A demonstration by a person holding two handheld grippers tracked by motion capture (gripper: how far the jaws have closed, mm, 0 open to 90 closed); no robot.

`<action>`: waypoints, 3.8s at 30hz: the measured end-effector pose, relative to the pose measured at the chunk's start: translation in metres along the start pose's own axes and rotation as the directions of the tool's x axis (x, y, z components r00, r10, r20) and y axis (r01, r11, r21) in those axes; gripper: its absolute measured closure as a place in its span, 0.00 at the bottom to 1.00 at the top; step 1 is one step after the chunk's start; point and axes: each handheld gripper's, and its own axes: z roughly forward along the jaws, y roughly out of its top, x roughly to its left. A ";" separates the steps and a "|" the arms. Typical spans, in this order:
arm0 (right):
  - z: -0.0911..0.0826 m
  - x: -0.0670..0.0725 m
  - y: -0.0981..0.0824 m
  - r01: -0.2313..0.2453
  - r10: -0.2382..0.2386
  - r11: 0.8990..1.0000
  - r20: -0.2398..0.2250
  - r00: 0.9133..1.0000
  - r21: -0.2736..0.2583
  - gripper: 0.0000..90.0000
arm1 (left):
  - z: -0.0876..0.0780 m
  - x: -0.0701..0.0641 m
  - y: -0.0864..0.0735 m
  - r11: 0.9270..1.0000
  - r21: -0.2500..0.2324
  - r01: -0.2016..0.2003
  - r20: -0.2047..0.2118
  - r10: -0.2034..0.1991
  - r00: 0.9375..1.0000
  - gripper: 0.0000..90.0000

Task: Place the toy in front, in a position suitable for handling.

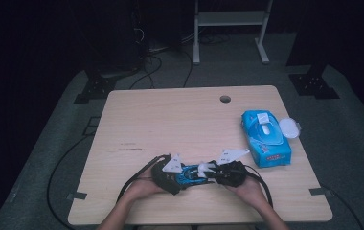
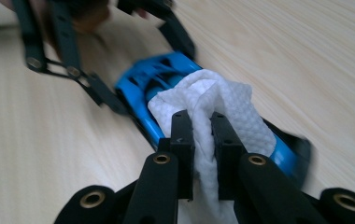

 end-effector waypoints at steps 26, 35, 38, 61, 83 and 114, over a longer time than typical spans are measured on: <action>0.003 -0.001 0.007 -0.005 0.005 1.000 0.003 1.000 0.019 0.91 | -0.001 0.001 -0.002 1.000 -0.005 0.008 0.015 -0.008 1.000 0.27; 0.039 0.023 0.034 0.085 -0.073 0.992 -0.116 0.991 0.095 0.91 | -0.001 0.002 -0.003 1.000 -0.010 0.010 0.019 -0.010 1.000 0.27; 0.036 0.015 0.034 0.056 -0.040 0.992 -0.140 0.989 0.112 0.91 | 0.000 0.004 -0.005 0.998 -0.006 0.055 0.038 -0.055 0.998 0.21; 0.064 0.025 0.059 0.129 -0.101 0.971 -0.142 0.985 0.200 0.91 | -0.002 0.002 -0.004 1.000 -0.014 0.016 0.029 -0.015 0.999 0.28; 0.050 0.014 0.059 0.128 -0.101 0.969 -0.131 0.986 0.213 0.91 | -0.003 0.004 -0.005 1.000 -0.014 0.001 0.031 -0.001 1.000 0.28; 0.054 0.006 0.058 0.159 -0.154 0.973 -0.040 0.987 0.169 0.91 | -0.002 0.004 -0.005 1.000 -0.019 0.009 0.033 -0.009 0.999 0.28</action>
